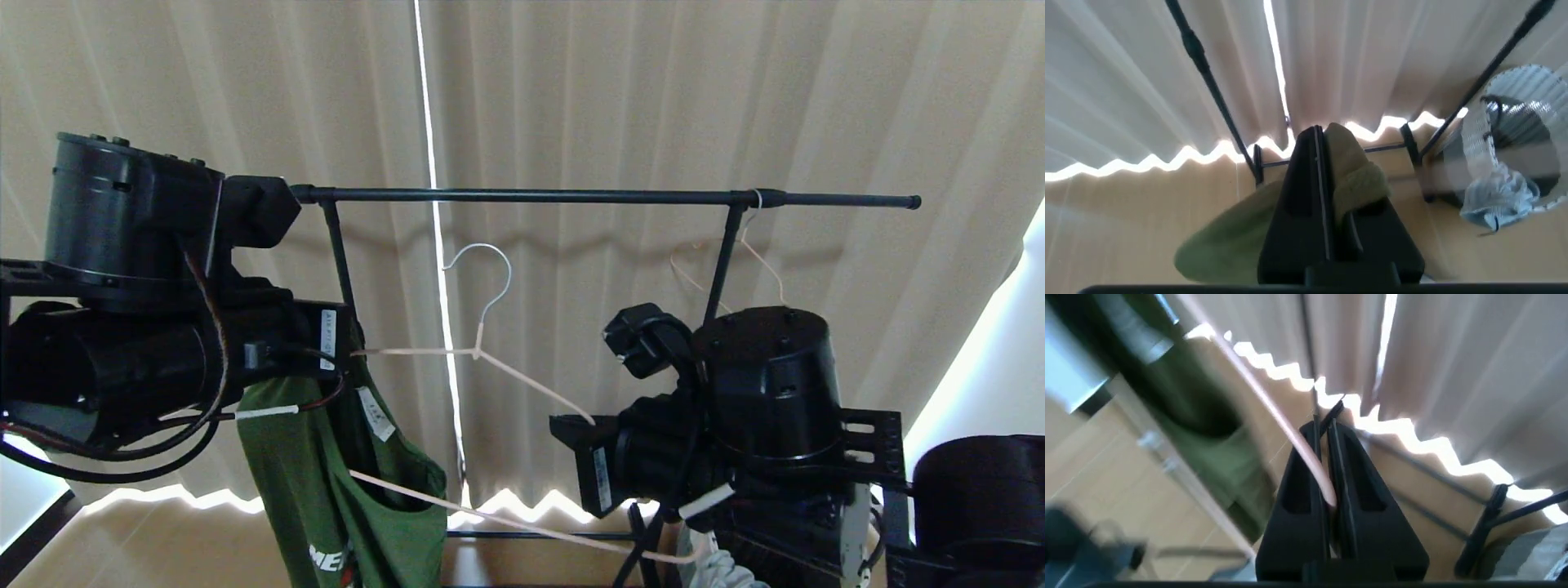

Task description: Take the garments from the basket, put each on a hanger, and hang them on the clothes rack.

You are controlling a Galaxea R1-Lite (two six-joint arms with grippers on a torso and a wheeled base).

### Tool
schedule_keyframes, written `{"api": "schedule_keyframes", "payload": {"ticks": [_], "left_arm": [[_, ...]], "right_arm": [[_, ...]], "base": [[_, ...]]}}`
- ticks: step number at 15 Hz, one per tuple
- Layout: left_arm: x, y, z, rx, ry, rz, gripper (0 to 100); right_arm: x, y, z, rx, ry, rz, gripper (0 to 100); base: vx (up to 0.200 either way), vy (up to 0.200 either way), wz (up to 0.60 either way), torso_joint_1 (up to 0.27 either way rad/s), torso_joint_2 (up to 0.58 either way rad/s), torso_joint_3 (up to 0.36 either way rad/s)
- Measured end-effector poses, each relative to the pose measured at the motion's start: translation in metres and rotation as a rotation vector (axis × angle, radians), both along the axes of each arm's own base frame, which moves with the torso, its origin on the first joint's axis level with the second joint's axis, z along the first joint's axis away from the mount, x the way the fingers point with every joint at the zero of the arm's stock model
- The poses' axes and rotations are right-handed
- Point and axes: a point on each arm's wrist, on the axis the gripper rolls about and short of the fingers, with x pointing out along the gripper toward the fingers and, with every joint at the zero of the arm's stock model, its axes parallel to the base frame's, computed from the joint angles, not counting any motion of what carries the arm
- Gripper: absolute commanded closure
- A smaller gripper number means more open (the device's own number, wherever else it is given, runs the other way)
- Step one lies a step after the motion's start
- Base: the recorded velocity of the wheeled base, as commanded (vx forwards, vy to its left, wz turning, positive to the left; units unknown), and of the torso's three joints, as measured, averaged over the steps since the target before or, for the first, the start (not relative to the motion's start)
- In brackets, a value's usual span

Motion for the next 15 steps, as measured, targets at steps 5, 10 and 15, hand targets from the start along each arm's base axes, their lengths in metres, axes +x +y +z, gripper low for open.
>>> {"api": "schedule_keyframes", "payload": {"ticks": [5,10,15], "left_arm": [[0.007,-0.002,-0.002,-0.012,0.01,0.026,100],[0.007,0.003,-0.007,0.044,0.042,0.067,100],[0.001,-0.002,-0.009,0.065,0.075,0.034,100]], "right_arm": [[-0.025,-0.007,0.003,-0.023,0.065,-0.033,100],[-0.005,-0.02,0.005,-0.04,0.026,-0.187,100],[0.016,-0.016,0.012,-0.016,0.0,-0.25,100]], "base": [[0.0,0.0,0.0,0.0,0.0,0.0],[0.0,0.0,0.0,0.0,0.0,0.0],[0.0,0.0,0.0,0.0,0.0,0.0]]}}
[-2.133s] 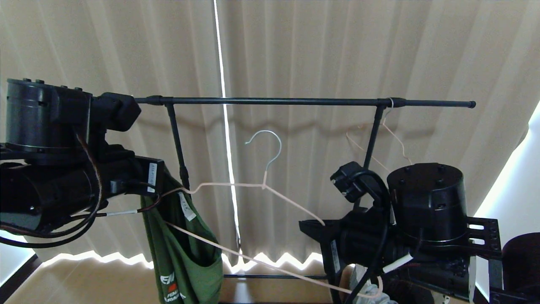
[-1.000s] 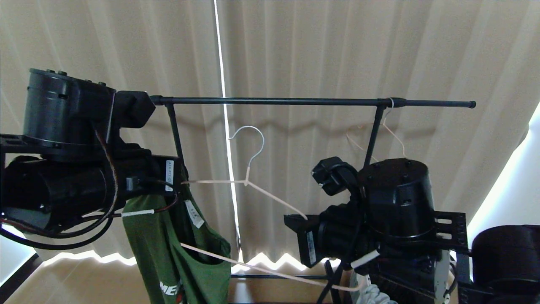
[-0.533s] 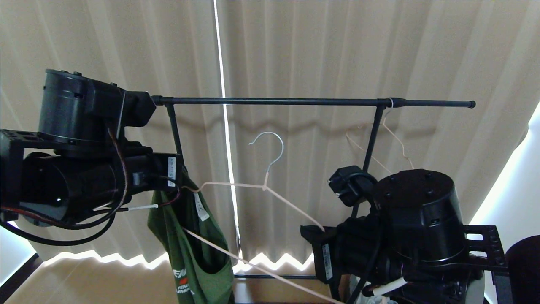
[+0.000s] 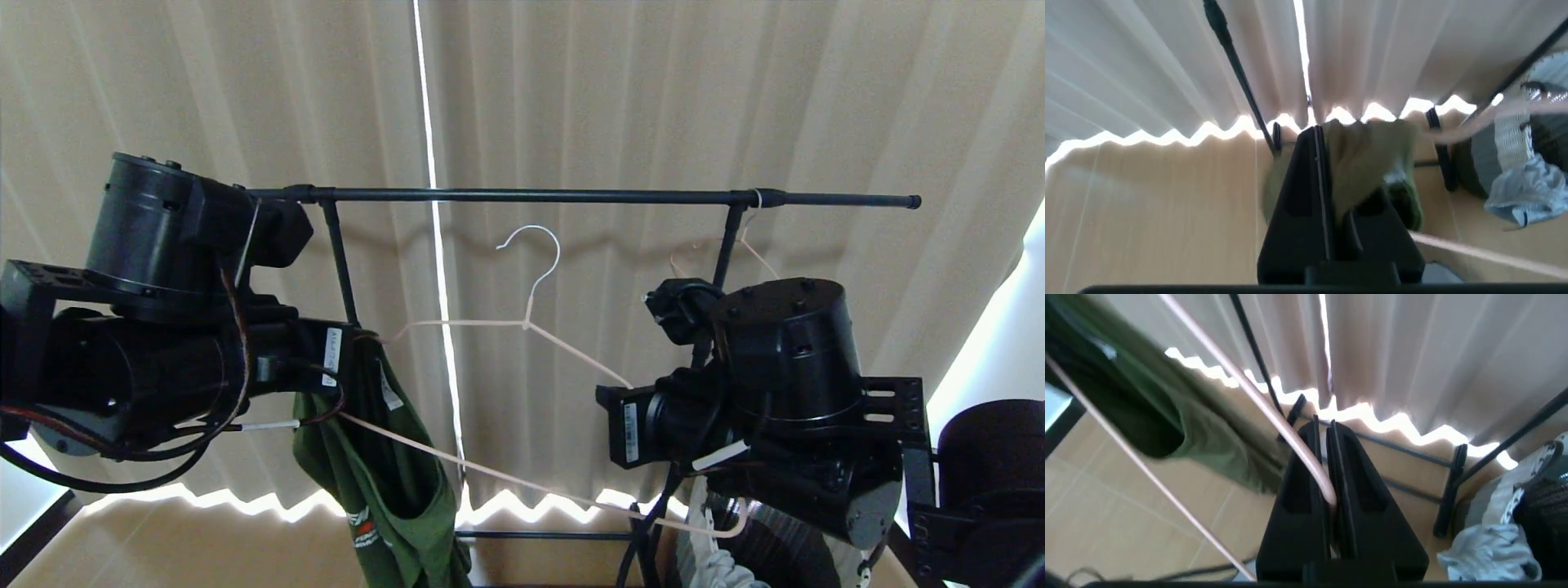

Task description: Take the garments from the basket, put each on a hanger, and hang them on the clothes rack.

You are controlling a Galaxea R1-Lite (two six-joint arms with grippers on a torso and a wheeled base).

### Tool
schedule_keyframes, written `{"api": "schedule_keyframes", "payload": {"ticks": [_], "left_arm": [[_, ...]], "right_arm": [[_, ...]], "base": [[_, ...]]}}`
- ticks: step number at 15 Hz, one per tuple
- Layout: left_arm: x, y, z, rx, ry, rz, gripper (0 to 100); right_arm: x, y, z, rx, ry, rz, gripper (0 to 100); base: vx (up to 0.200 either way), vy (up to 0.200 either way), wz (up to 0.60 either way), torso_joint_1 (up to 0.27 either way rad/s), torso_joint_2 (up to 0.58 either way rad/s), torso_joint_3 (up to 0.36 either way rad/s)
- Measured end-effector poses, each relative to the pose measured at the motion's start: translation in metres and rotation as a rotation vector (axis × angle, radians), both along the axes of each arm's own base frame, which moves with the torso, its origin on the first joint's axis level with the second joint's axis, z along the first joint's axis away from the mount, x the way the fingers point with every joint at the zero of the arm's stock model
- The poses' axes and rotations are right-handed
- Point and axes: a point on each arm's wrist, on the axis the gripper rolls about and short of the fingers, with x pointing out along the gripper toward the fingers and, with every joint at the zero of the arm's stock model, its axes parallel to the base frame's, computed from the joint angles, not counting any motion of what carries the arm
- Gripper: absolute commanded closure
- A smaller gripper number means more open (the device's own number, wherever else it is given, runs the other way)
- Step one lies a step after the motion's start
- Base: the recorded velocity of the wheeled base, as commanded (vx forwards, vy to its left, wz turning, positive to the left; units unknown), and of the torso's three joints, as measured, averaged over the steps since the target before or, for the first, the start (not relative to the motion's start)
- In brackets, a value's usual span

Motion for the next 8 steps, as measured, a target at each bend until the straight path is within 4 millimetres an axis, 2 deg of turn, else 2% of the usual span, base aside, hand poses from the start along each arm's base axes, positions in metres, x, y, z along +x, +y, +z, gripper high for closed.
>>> {"api": "schedule_keyframes", "payload": {"ticks": [4,8], "left_arm": [[-0.007,-0.025,0.013,-0.074,-0.03,-0.07,100],[-0.005,-0.05,0.027,-0.146,-0.058,-0.115,100]], "right_arm": [[0.012,0.013,0.0,0.011,-0.011,-0.002,100],[0.019,0.028,-0.002,0.019,-0.018,0.013,100]], "base": [[0.0,0.0,0.0,0.0,0.0,0.0],[0.0,0.0,0.0,0.0,0.0,0.0]]}}
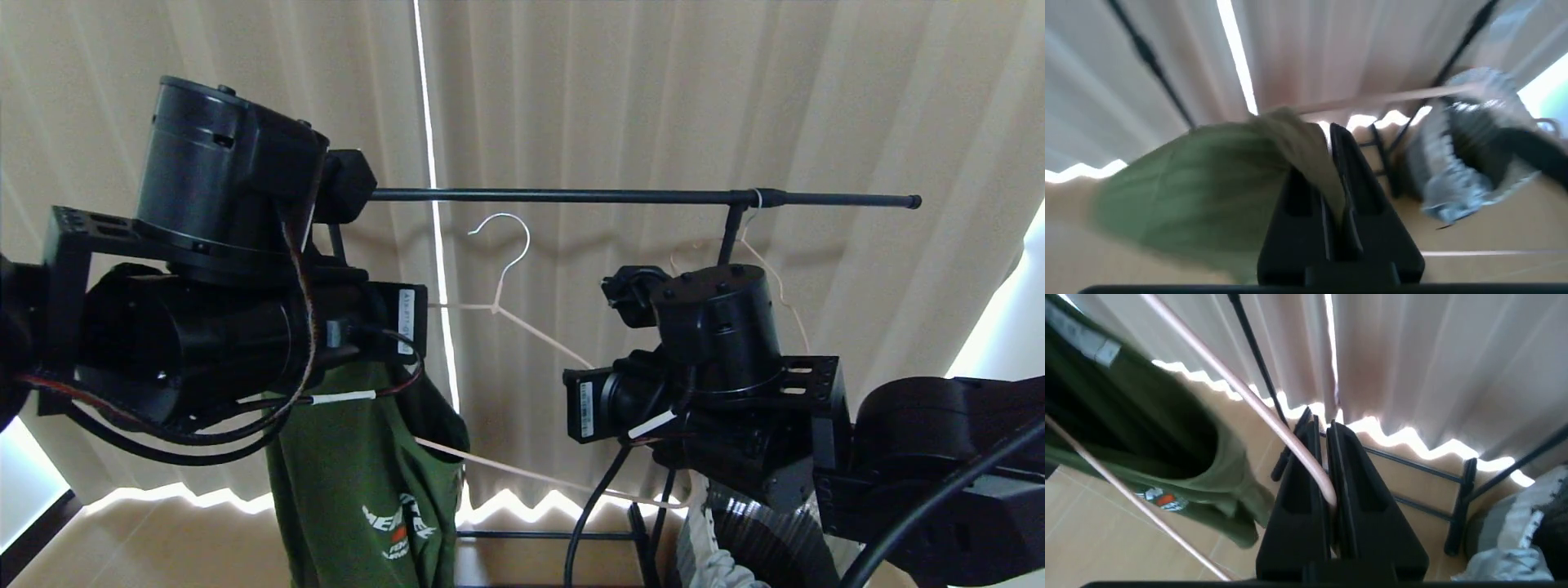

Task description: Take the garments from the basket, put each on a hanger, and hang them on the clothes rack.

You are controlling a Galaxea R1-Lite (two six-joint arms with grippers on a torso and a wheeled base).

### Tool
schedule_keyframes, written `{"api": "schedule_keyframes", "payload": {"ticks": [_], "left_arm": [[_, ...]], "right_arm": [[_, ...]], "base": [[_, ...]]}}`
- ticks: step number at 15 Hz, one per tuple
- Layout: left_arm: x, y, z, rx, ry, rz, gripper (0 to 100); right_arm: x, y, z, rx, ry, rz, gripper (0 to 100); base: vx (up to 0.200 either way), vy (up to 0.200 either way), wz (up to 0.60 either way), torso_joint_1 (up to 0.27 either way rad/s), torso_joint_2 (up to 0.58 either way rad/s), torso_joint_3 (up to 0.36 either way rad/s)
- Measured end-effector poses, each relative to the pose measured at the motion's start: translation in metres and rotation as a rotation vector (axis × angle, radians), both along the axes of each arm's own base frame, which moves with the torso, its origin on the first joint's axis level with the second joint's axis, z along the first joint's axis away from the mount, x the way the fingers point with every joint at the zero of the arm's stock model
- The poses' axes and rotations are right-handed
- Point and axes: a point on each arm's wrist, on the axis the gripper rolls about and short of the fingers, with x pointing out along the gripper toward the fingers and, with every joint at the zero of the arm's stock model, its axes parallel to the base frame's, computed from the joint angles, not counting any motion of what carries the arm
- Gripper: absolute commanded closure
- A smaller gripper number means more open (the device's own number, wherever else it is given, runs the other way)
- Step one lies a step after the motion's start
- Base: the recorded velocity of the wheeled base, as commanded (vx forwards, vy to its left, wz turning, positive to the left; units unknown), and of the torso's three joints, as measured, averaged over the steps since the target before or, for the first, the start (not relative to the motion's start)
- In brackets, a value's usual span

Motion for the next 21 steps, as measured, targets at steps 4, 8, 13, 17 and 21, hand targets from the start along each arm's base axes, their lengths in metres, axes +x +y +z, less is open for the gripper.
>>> {"api": "schedule_keyframes", "payload": {"ticks": [4,8,13,17,21], "left_arm": [[-0.003,-0.018,0.004,-0.048,0.002,-0.048,100],[-0.008,-0.018,-0.001,-0.022,0.019,-0.132,100],[-0.018,-0.011,-0.013,0.001,0.008,-0.253,100],[-0.027,-0.004,-0.016,0.008,-0.001,-0.291,0],[-0.039,0.007,-0.018,0.016,-0.058,-0.337,0]], "right_arm": [[-0.003,0.008,-0.001,0.008,-0.009,0.022,100],[-0.005,0.008,-0.002,0.009,-0.012,0.025,100],[-0.007,0.007,0.001,0.023,-0.087,0.05,100],[-0.009,0.004,0.0,0.027,-0.106,0.054,100],[-0.01,-0.005,0.008,0.014,-0.137,0.053,100]], "base": [[0.0,0.0,0.0,0.0,0.0,0.0],[0.0,0.0,0.0,0.0,0.0,0.0],[0.0,0.0,0.0,0.0,0.0,0.0],[0.0,0.0,0.0,0.0,0.0,0.0],[0.0,0.0,0.0,0.0,0.0,0.0]]}}
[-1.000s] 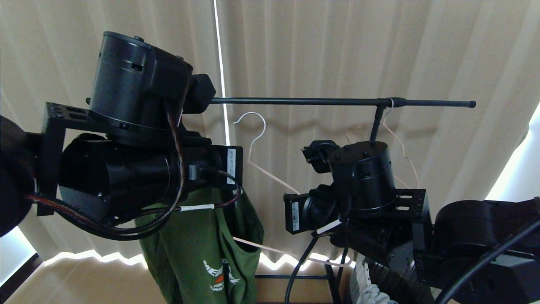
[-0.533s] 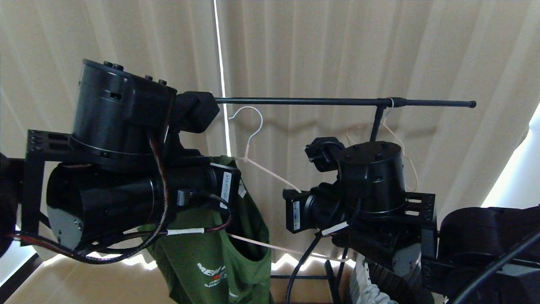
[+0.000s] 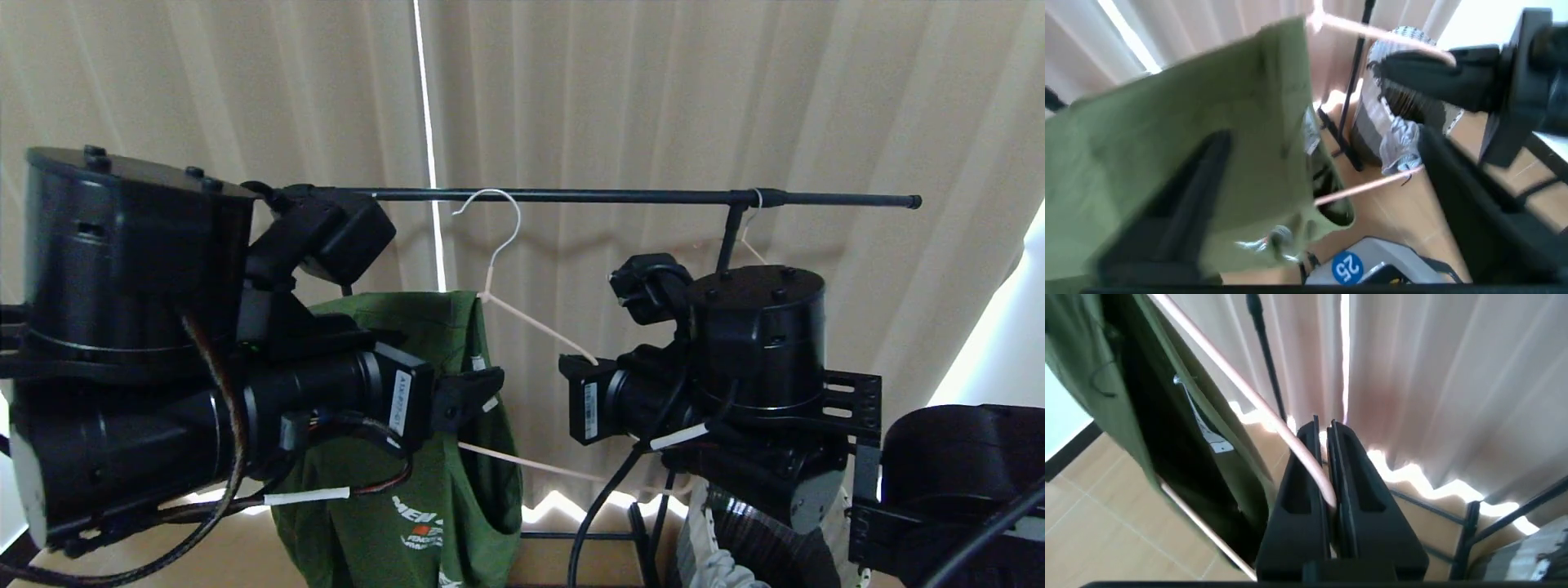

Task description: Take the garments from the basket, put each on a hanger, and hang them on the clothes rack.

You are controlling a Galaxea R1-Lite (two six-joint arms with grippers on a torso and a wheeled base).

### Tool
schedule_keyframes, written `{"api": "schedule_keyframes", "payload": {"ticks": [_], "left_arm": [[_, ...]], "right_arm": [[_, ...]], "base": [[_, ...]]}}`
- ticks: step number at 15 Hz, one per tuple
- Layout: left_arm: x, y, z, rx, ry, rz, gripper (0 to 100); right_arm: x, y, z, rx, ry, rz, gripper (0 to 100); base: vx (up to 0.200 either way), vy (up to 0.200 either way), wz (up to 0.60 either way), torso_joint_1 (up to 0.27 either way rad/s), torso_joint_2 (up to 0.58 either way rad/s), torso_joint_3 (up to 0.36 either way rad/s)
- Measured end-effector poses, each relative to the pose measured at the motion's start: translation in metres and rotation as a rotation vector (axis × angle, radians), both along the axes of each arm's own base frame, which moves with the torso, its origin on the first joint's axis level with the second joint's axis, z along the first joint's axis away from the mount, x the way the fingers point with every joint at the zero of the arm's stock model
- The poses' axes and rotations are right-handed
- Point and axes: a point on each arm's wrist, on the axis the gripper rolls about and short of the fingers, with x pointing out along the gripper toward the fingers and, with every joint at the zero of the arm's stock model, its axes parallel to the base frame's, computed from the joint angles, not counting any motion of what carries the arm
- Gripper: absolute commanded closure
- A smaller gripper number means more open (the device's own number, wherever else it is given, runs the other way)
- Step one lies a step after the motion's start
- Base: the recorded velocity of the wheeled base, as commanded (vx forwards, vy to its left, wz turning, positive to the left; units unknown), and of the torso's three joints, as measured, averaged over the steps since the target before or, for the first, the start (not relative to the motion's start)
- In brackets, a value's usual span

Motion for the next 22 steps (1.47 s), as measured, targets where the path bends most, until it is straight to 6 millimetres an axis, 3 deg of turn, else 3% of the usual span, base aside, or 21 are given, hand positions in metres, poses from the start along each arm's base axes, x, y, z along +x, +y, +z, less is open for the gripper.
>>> {"api": "schedule_keyframes", "payload": {"ticks": [3,6,11,15,22], "left_arm": [[-0.005,0.014,-0.006,0.025,-0.12,-0.025,0],[0.003,0.035,-0.009,0.102,-0.286,-0.001,0],[0.011,0.055,-0.015,0.255,-0.431,-0.132,0],[0.014,0.055,-0.014,0.338,-0.511,-0.239,0],[0.032,0.053,-0.015,0.421,-0.554,-0.239,0]], "right_arm": [[-0.001,-0.015,0.006,-0.022,-0.026,-0.011,100],[-0.002,-0.04,0.005,-0.089,-0.053,-0.007,100],[-0.004,-0.067,0.008,-0.109,-0.215,0.075,100],[-0.007,-0.071,0.001,-0.121,-0.23,0.093,100],[-0.021,-0.061,-0.001,-0.12,-0.228,0.157,100]], "base": [[0.0,0.0,0.0,0.0,0.0,0.0],[0.0,0.0,0.0,0.0,0.0,0.0],[0.0,0.0,0.0,0.0,0.0,0.0],[0.0,0.0,0.0,0.0,0.0,0.0],[0.0,0.0,0.0,0.0,0.0,0.0]]}}
